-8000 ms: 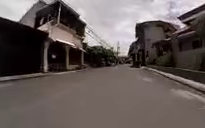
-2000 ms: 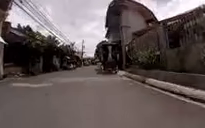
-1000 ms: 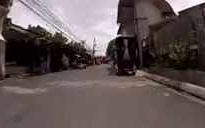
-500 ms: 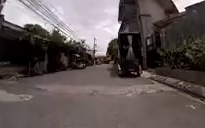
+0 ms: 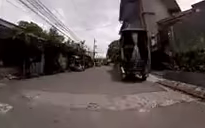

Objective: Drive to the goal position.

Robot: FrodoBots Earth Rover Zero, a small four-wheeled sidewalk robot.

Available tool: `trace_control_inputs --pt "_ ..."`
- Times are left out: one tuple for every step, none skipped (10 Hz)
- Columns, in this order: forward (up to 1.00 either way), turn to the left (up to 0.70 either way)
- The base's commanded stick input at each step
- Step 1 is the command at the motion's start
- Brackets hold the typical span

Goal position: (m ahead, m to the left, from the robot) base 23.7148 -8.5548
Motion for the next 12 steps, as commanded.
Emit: trace_control_inputs --pt "0.85 0.0" --pt "0.85 0.0" --pt "0.85 0.0" --pt "0.71 0.0" --pt "0.7 0.0" --pt "0.7 0.0" --pt "0.7 0.0" --pt "0.7 0.0" --pt "0.7 0.0" --pt "0.7 0.0" --pt "0.7 0.0" --pt "0.7 0.0"
